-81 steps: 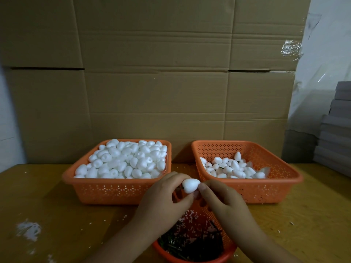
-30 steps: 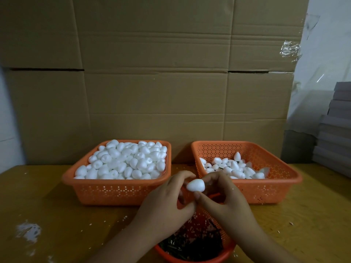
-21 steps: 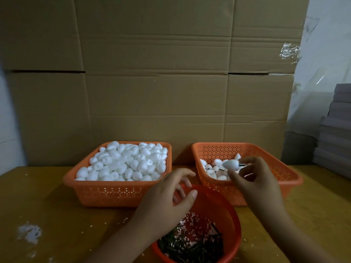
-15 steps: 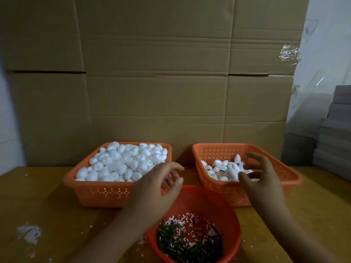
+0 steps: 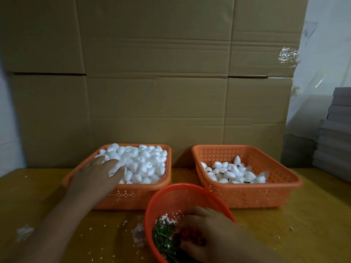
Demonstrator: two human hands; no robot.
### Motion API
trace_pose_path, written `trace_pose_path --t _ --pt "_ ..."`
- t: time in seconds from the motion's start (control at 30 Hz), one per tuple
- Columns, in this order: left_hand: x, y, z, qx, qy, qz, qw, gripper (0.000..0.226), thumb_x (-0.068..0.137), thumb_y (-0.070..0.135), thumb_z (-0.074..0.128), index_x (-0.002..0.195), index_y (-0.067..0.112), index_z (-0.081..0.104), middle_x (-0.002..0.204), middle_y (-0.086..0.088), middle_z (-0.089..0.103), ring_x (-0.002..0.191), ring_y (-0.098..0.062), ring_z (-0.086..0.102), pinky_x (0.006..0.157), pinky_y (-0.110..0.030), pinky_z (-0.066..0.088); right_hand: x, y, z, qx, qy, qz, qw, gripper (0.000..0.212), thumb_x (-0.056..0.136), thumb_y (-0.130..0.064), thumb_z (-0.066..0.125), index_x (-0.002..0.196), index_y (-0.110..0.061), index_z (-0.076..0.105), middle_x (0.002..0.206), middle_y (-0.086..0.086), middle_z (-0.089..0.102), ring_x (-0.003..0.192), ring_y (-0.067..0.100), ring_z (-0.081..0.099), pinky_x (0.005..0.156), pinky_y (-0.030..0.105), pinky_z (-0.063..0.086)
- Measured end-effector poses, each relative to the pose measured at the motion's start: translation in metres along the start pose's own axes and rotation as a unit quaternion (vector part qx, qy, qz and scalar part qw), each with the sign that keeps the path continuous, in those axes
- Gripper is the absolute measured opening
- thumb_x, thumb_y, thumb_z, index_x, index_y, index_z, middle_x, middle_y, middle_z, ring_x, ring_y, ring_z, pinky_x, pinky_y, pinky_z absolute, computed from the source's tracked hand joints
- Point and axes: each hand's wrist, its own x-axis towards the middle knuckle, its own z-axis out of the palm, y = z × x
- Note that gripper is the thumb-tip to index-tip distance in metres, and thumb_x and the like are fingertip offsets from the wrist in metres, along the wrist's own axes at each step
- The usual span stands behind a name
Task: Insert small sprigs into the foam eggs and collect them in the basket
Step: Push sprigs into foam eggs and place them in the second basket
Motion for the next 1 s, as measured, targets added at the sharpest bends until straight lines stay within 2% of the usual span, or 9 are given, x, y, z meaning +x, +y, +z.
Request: trace_pose_path --t 0.17,0.3,0.47,0.63,0.73,0.8,0.87,0.93,1.0 --pt "0.0055 -0.0102 -0.0008 0.019 -0.072 0.005 0.997 0.051 0.095 0.058 0.033 0.142 0.040 0.040 0.157 0.013 0.028 0.145 -0.011 0.023 0.115 -0.041 0.027 -0.0004 0.0021 0.0033 -0.005 -0.013 -0.002 1.000 0.056 0.084 -0.063 0.051 0.137 -0.047 0.041 0.145 -0.029 0.034 0.135 -0.001 0.028 0.115 0.030 0.023" --pt "0.0054 -0.0118 -0.0031 0.004 -0.092 -0.008 0.996 0.063 0.088 0.064 0.034 0.146 0.039 0.031 0.160 0.011 0.021 0.146 -0.013 0.022 0.115 -0.043 0.028 0.0001 0.0025 0.0030 -0.007 -0.017 0.000 1.000 0.059 0.084 -0.063 0.052 0.139 -0.047 0.039 0.145 -0.029 0.033 0.135 -0.002 0.027 0.114 0.027 0.023" --pt "0.0065 -0.0130 -0.0063 0.006 -0.118 -0.024 0.993 0.042 0.089 0.056 0.035 0.124 0.035 0.045 0.148 0.004 0.037 0.130 -0.019 0.042 0.103 -0.042 0.040 0.0010 0.0030 0.0030 -0.005 -0.022 0.000 1.000 0.057 0.085 -0.062 0.051 0.139 -0.048 0.038 0.144 -0.031 0.032 0.135 -0.003 0.026 0.113 0.028 0.024" --pt "0.0043 -0.0106 -0.0072 -0.007 -0.116 -0.044 0.992 0.038 0.094 0.049 0.044 0.131 0.042 0.043 0.152 0.002 0.032 0.126 -0.019 0.045 0.098 -0.035 0.039 0.0014 0.0040 0.0038 -0.003 -0.023 -0.001 1.000 0.057 0.085 -0.062 0.051 0.139 -0.048 0.037 0.145 -0.031 0.031 0.136 -0.003 0.024 0.112 0.028 0.022" --pt "0.0065 -0.0123 -0.0063 -0.042 -0.136 -0.032 0.989 0.038 0.096 0.040 0.047 0.133 0.041 0.042 0.154 0.004 0.028 0.133 -0.019 0.039 0.103 -0.036 0.036 0.0020 0.0042 0.0039 -0.002 -0.023 -0.005 1.000 0.057 0.085 -0.062 0.051 0.139 -0.047 0.038 0.144 -0.030 0.032 0.135 -0.002 0.026 0.112 0.028 0.022" --pt "0.0065 -0.0108 -0.0076 -0.070 -0.153 -0.020 0.986 0.041 0.096 0.032 0.048 0.134 0.045 0.036 0.149 0.007 0.034 0.129 -0.017 0.040 0.102 -0.035 0.037 0.0021 0.0040 0.0037 0.000 -0.023 -0.007 1.000 0.056 0.085 -0.061 0.052 0.138 -0.047 0.039 0.143 -0.029 0.034 0.135 -0.002 0.027 0.113 0.028 0.024" --pt "0.0056 -0.0088 -0.0085 -0.095 -0.137 -0.003 0.986 0.044 0.095 0.027 0.050 0.130 0.049 0.036 0.145 0.008 0.034 0.128 -0.016 0.038 0.103 -0.037 0.037 0.0018 0.0039 0.0037 -0.001 -0.024 -0.008 1.000 0.055 0.086 -0.060 0.052 0.138 -0.047 0.039 0.143 -0.029 0.033 0.134 -0.002 0.027 0.113 0.028 0.025" --pt "0.0039 -0.0072 -0.0078 -0.115 -0.104 -0.003 0.988 0.032 0.095 0.031 0.051 0.119 0.052 0.048 0.140 0.008 0.041 0.127 -0.016 0.041 0.100 -0.035 0.037 0.0015 0.0039 0.0036 -0.003 -0.023 -0.008 1.000 0.055 0.086 -0.060 0.052 0.138 -0.047 0.039 0.144 -0.030 0.033 0.135 -0.004 0.026 0.112 0.026 0.024" --pt "0.0014 -0.0050 -0.0078 -0.127 -0.079 -0.020 0.989 0.013 0.093 0.039 0.055 0.092 0.051 0.056 0.117 0.009 0.056 0.105 -0.012 0.052 0.086 -0.030 0.040 0.0018 0.0038 0.0035 -0.005 -0.024 -0.008 1.000 0.055 0.087 -0.059 0.052 0.138 -0.047 0.039 0.145 -0.030 0.032 0.135 -0.004 0.026 0.111 0.026 0.023"
